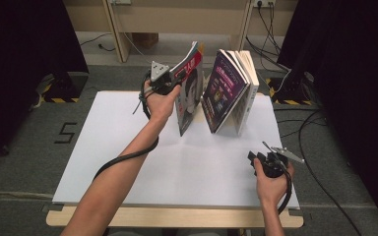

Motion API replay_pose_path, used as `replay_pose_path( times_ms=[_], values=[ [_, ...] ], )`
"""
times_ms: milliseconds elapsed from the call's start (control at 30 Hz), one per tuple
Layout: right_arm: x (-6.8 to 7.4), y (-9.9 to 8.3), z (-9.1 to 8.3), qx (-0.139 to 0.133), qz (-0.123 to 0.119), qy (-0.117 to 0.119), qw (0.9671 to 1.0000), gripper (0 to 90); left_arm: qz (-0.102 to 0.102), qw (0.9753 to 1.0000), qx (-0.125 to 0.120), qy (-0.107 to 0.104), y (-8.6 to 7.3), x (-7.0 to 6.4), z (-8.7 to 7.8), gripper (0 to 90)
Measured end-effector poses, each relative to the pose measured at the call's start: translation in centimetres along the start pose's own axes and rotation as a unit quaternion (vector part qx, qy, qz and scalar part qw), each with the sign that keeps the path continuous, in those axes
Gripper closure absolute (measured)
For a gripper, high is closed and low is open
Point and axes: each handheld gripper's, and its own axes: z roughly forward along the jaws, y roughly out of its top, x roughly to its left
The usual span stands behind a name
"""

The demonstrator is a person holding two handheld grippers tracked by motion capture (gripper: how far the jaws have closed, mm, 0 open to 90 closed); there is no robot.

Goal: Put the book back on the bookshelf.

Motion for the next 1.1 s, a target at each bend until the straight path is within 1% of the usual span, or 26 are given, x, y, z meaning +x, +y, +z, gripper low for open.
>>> replay_pose_path(
  times_ms=[67,100,167,233,367,433,500,533,567,600,633,733,767,867,1000,1100],
  values=[
    [-0.1,0.0,0.0,0.002,0.001,0.0,1.0,60.0,0.003,1.0,0.0,0.005,-0.6,0.1,0.4,86.1],
    [-0.1,0.0,0.0,0.002,0.004,0.0,1.0,60.0,0.006,0.9999,0.003,0.008,-0.9,0.1,0.4,86.1],
    [-0.2,0.0,-0.1,0.001,0.003,0.0,1.0,60.1,0.013,0.9998,-0.001,0.011,-1.2,0.2,0.5,86.0],
    [-0.2,0.1,-0.1,0.001,0.002,0.0,1.0,60.1,0.016,0.9998,-0.001,0.013,-1.4,0.2,0.4,85.9],
    [-0.2,0.0,0.0,0.002,0.0,0.0,1.0,60.0,0.014,0.9998,0.01,0.011,-1.7,0.2,0.3,85.4],
    [-0.1,0.0,0.0,0.003,0.006,-0.001,1.0,60.0,0.008,0.9998,0.017,0.003,-1.7,0.3,0.3,84.4],
    [0.0,0.0,0.0,0.003,0.001,0.001,1.0,60.0,-0.001,0.9998,0.018,0.002,-1.5,0.4,0.4,81.8],
    [0.0,0.0,0.0,0.003,0.001,0.001,1.0,60.0,-0.001,0.9998,0.018,0.002,-1.5,0.4,0.4,80.8],
    [0.0,0.0,0.0,0.002,-0.001,0.001,1.0,59.9,-0.016,0.9997,0.02,-0.004,-1.3,0.4,0.4,79.8],
    [0.0,0.0,0.0,0.002,-0.001,0.001,1.0,59.9,-0.02,0.9996,0.02,-0.005,-1.2,0.4,0.4,78.1],
    [0.0,0.0,0.0,0.003,-0.001,0.001,1.0,59.8,-0.028,0.9994,0.021,-0.006,-1.1,0.5,0.4,77.4],
    [-0.1,0.0,0.1,0.005,0.0,0.001,1.0,59.7,-0.033,0.9991,0.027,-0.008,-0.9,0.6,0.4,77.2],
    [-0.1,-0.1,0.1,0.008,0.001,0.001,1.0,59.5,-0.039,0.9986,0.034,-0.007,-0.8,0.7,0.5,77.1],
    [-0.1,0.0,0.1,0.008,0.001,0.001,1.0,59.4,-0.049,0.9979,0.042,-0.005,-0.7,0.8,0.6,77.1],
    [-0.2,0.0,0.1,0.006,0.0,0.001,1.0,59.3,-0.05,0.997,0.06,0.001,-0.7,0.7,0.8,80.2],
    [-0.2,-0.1,0.1,0.008,0.0,0.0,1.0,59.0,-0.046,0.9961,0.073,0.018,-0.5,0.6,0.8,84.3]
  ],
)
